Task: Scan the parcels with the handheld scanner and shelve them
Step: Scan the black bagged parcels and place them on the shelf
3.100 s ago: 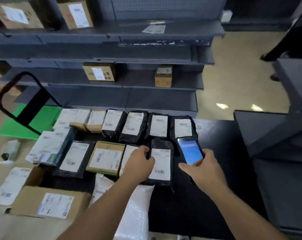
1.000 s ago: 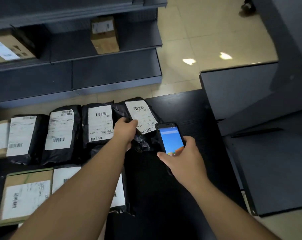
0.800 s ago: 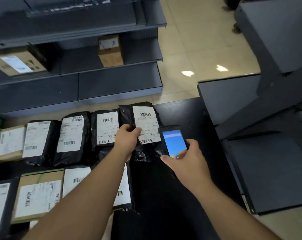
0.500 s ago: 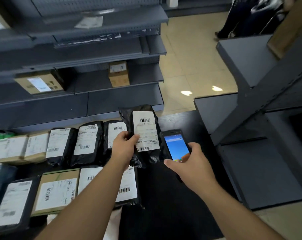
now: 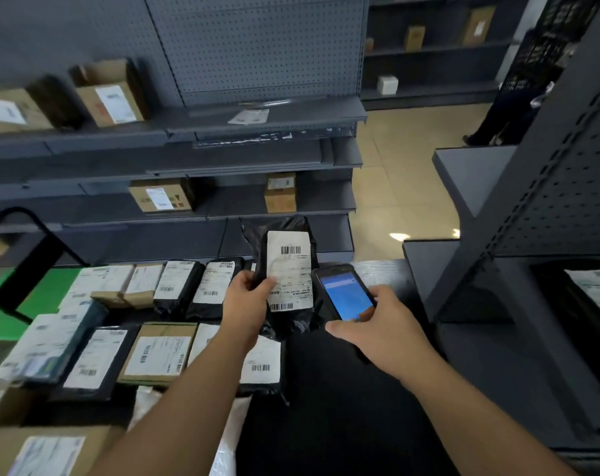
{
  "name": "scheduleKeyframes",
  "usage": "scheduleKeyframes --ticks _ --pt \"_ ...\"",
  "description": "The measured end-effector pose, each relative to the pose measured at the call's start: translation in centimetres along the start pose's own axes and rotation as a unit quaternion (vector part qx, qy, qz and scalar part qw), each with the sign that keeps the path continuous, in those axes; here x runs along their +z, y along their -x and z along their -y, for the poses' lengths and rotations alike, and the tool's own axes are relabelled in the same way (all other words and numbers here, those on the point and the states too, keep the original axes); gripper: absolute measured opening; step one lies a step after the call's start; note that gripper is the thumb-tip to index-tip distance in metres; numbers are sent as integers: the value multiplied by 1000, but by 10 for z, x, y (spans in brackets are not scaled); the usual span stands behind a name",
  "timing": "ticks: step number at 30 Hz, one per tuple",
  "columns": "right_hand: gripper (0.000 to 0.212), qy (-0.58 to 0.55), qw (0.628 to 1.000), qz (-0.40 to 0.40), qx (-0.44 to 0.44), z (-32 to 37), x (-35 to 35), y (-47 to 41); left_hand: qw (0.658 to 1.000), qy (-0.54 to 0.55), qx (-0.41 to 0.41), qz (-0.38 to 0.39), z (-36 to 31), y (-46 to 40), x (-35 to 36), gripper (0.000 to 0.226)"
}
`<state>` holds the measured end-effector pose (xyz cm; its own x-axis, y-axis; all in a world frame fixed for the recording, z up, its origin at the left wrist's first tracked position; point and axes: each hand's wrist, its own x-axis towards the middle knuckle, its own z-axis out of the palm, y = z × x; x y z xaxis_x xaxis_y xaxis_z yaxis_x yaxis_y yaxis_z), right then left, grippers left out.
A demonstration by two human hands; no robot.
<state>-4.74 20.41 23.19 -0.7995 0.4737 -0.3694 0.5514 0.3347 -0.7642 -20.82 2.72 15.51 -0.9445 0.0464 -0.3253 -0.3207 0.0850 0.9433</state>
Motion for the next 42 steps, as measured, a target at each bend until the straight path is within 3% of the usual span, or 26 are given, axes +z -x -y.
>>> scheduleKeyframes --ticks 17,38,42 --pt "60 41 998 37 -35 47 -16 49 997 52 47 6 -26 31 -24 13" --pt "57 37 999 3 -21 93 29 68 995 54 65 54 -38 8 -66 17" --pt "65 27 1000 -9 -11 91 31 66 995 47 56 67 -36 5 -65 17"
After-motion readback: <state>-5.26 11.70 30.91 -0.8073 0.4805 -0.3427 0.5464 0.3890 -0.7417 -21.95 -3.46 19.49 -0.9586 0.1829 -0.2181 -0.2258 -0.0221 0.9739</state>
